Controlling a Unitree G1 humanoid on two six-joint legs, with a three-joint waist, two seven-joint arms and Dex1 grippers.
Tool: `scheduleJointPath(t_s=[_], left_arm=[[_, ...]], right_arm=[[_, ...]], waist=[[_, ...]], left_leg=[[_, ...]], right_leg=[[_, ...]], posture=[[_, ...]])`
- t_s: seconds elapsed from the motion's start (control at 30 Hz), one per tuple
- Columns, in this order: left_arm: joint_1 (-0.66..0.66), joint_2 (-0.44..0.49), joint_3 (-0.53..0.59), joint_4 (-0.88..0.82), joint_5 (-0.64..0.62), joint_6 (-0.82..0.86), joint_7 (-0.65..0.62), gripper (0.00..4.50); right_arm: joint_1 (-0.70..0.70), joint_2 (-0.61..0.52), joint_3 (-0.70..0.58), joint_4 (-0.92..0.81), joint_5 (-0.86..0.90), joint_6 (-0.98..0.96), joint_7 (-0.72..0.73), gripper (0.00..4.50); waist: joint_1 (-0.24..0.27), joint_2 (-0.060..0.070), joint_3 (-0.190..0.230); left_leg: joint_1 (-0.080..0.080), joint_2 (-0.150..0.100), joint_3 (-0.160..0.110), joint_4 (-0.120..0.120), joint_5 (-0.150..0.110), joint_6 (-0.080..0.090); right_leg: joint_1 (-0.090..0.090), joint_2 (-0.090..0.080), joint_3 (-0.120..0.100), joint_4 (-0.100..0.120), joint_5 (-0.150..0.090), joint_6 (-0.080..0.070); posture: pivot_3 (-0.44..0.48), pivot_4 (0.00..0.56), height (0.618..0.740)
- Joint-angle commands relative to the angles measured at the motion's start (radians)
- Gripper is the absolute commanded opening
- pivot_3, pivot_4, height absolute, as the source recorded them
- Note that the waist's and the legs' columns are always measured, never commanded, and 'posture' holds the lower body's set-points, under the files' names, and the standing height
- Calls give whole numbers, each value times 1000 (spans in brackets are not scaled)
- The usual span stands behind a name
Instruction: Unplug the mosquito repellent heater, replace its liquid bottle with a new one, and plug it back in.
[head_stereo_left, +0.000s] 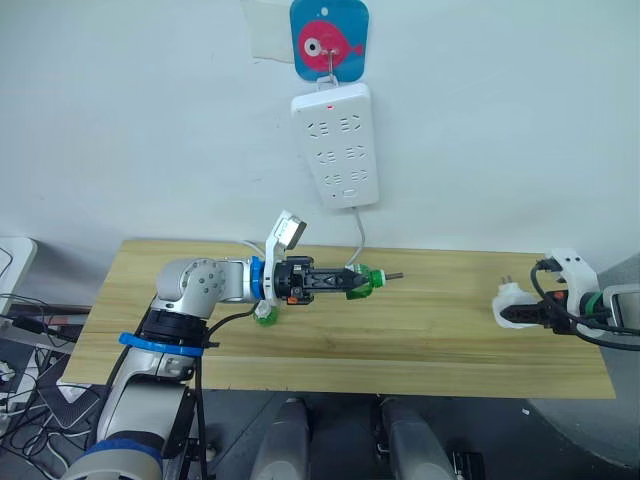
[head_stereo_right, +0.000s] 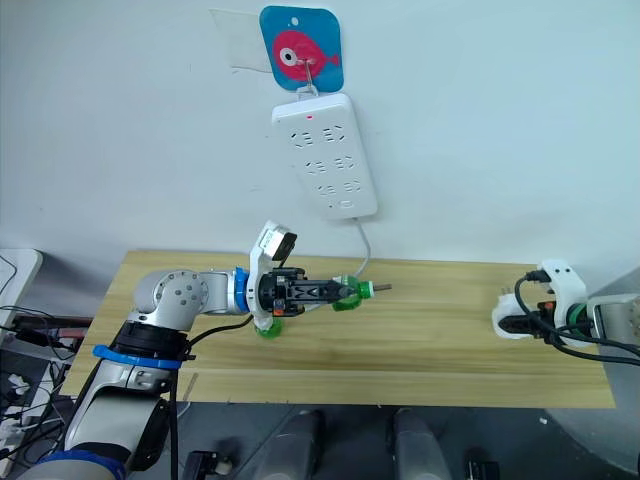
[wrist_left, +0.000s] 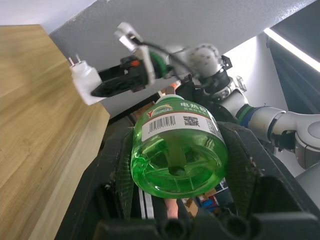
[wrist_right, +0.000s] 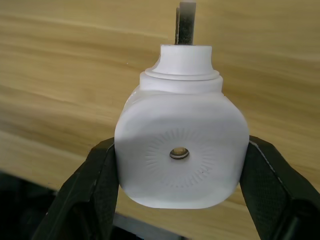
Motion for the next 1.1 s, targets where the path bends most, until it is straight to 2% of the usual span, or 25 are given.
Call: scheduleJointPath(t_s=[0.03,0.2,0.53,1.1], left_arm=[[12,-11,31,-54,-12,13,12,2242],[26,-13,50,-85,-22,36,33,2242],[60,-7,77,-130,-30,68,45,2242],[60,-9,71,-132,-18,62,39,2242]], right_arm=[[-58,58,34,119,-157,-57,60,2985],[-143,136,41,310,-301,-100,140,2985],[-231,201,36,526,-508,-191,260,2985],[-257,263,-52,597,-658,-189,245,2985]], waist=[[-2,-1,3],[-2,0,13],[1,-2,23],[1,-4,25]], left_leg=[[0,0,0,0,0,0],[2,0,3,0,0,0],[2,1,3,-1,0,0],[2,1,2,0,0,0]], right_leg=[[0,0,0,0,0,0],[0,0,2,2,2,-4],[0,-1,2,1,3,-5],[1,-1,2,1,3,-4]], posture=[[196,306,740],[216,317,740],[236,327,740],[235,329,740]])
